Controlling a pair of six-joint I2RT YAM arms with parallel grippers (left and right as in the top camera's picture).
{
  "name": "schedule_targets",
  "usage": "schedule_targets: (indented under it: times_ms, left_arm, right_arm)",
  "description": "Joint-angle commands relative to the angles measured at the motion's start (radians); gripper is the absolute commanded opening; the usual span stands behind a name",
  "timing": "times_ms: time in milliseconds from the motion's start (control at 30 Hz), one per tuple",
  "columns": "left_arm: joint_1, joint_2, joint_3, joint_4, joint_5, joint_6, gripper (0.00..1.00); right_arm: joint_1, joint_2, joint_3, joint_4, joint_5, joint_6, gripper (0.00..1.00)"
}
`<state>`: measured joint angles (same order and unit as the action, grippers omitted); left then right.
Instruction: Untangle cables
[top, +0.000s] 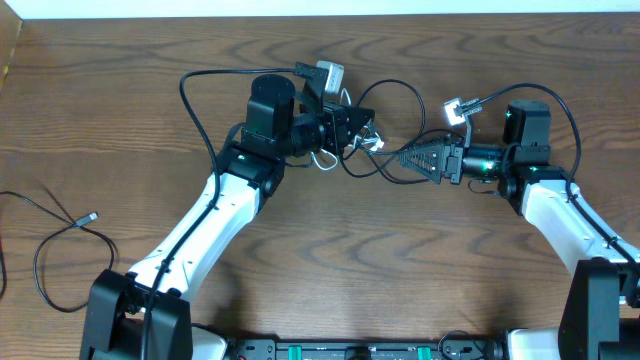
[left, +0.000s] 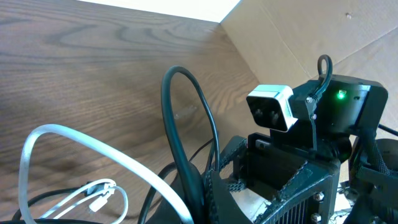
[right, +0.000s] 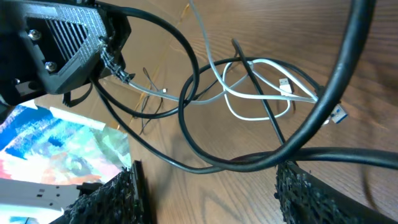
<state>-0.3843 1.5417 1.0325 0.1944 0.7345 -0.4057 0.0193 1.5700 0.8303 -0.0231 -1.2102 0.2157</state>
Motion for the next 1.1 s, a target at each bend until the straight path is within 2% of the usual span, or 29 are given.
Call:
schedule_targets:
  times_ms: [0, 100, 333, 500, 933, 1033, 1067]
  left_arm:
    - [-0.002, -0.006, 0.006, 0.006, 0.014, 0.044, 0.08]
    - [-0.002, -0.006, 0.006, -0.021, 0.013, 0.122, 0.08]
    - [-0.034, -0.006, 0.006, -0.021, 0.013, 0.126, 0.08]
    - [-0.061, -0.006, 0.006, -0.021, 0.013, 0.195, 0.08]
    - [-0.113, -0.006, 0.006, -0.021, 0.013, 0.207, 0.08]
    - [-0.123, -0.006, 0.006, -0.056, 0.008, 0.362, 0.08]
    - [-0.123, -0.006, 0.006, -0.085, -0.041, 0.398, 0.08]
  right_arm:
    - [0.009, -0.012, 0.005, 0.008, -0.055, 0.001, 0.7]
    - [0.009, -0.012, 0.005, 0.011, -0.087, 0.001, 0.69]
    - [0.009, -0.012, 0.005, 0.012, -0.087, 0.001, 0.7]
    - [0.009, -0.012, 0.005, 0.016, -0.111, 0.001, 0.7]
    - [0.009, -0.012, 0.005, 0.016, -0.083, 0.0, 0.67]
    - [0.009, -0.012, 0.005, 0.016, -0.115, 0.001, 0.65]
    - [0.009, -0.012, 0.005, 0.016, -0.138, 0.0, 0.65]
